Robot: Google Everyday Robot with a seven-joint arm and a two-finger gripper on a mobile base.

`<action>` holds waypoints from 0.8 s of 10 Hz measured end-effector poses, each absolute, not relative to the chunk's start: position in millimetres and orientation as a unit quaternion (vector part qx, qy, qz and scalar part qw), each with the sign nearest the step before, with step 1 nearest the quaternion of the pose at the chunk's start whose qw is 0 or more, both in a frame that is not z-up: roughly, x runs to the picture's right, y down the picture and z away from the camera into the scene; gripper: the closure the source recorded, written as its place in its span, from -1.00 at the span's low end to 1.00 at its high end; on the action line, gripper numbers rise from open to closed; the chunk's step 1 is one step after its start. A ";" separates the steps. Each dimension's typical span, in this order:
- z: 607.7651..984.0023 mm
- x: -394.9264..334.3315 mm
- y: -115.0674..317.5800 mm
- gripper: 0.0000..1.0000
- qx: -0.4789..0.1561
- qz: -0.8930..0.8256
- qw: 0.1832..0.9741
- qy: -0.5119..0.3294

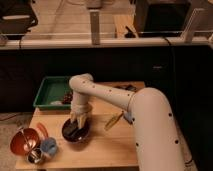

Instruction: Wipe purple bowl with eraser

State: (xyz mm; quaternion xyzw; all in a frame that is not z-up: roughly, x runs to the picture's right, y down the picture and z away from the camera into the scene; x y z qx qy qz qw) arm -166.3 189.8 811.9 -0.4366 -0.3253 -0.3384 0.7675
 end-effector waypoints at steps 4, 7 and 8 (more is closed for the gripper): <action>810.2 -194.2 185.8 1.00 -0.415 -0.337 0.764 -0.362; 801.0 -208.5 190.8 1.00 -0.409 -0.340 0.748 -0.398; 797.3 -211.0 192.9 1.00 -0.409 -0.342 0.743 -0.406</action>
